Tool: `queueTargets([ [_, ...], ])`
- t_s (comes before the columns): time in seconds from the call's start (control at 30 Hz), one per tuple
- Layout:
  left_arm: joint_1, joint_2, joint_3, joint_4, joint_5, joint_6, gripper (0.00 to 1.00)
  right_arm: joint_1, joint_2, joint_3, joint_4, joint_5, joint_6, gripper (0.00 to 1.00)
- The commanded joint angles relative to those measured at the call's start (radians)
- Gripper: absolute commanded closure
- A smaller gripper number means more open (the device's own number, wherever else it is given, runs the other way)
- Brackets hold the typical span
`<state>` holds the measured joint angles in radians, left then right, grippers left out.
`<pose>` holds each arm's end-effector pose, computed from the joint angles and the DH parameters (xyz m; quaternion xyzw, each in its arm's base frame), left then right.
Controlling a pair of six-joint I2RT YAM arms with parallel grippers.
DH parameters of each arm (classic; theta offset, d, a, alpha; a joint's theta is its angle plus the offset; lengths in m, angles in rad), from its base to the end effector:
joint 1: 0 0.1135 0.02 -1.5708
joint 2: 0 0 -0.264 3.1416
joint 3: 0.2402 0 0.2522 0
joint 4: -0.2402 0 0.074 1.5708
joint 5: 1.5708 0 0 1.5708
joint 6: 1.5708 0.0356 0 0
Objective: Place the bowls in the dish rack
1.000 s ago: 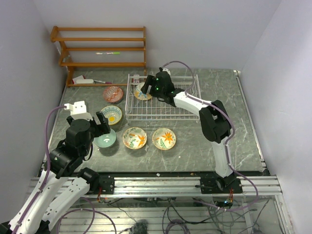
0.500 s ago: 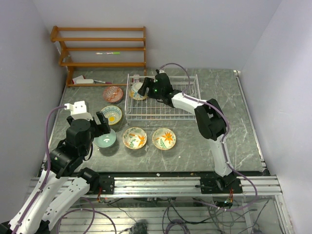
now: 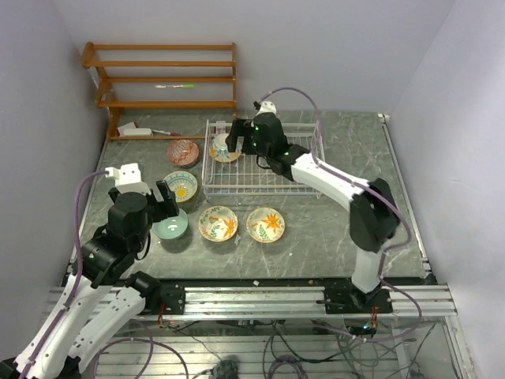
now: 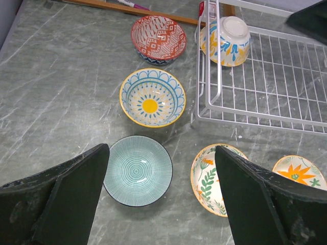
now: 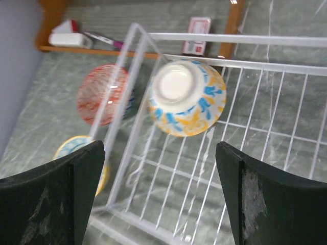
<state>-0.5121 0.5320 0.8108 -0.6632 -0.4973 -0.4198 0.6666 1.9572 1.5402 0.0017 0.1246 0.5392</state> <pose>0.1034 -0.0386 0.3330 -0.1003 0.8091 -0.0611 0.5757 0.3704 0.2858 0.2696 -0.0193 0.8365 0.2661 0.4786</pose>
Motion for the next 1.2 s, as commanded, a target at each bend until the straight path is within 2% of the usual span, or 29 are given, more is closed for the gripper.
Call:
queueTargets([
  [0.0, 0.007, 0.0, 0.033, 0.0, -0.015, -0.005, 0.05, 0.121, -0.199, -0.088, -0.16, 0.225, -0.114, 0.11],
  [0.13, 0.007, 0.003, 0.034, -0.004, -0.016, -0.008, 0.05, 0.196, -0.361, -0.279, -0.273, 0.268, -0.088, 0.14],
  [0.27, 0.007, 0.0, 0.033, 0.0, -0.011, -0.007, 0.04, 0.302, -0.51, -0.456, -0.404, 0.304, -0.084, 0.22],
  [0.4, 0.007, 0.007, 0.036, 0.0, -0.014, -0.004, 0.05, 0.42, -0.597, -0.529, -0.509, 0.289, -0.069, 0.28],
  [0.5, 0.007, 0.008, 0.039, -0.005, -0.02, -0.006, 0.05, 0.446, -0.602, -0.559, -0.533, 0.251, -0.079, 0.31],
  [0.63, 0.007, -0.003, 0.034, -0.008, -0.024, -0.012, 0.05, 0.455, -0.578, -0.591, -0.477, 0.203, -0.111, 0.35],
  [0.8, 0.007, -0.005, 0.034, -0.011, -0.032, -0.014, 0.04, 0.461, -0.515, -0.611, -0.423, 0.156, -0.144, 0.52],
  [0.97, 0.007, 0.009, 0.037, -0.015, -0.036, -0.013, 0.05, 0.465, -0.486, -0.628, -0.381, 0.11, -0.171, 0.52],
  [1.17, 0.007, 0.01, 0.036, -0.012, -0.031, -0.011, 0.04, 0.465, -0.432, -0.631, -0.37, 0.141, -0.182, 0.52],
])
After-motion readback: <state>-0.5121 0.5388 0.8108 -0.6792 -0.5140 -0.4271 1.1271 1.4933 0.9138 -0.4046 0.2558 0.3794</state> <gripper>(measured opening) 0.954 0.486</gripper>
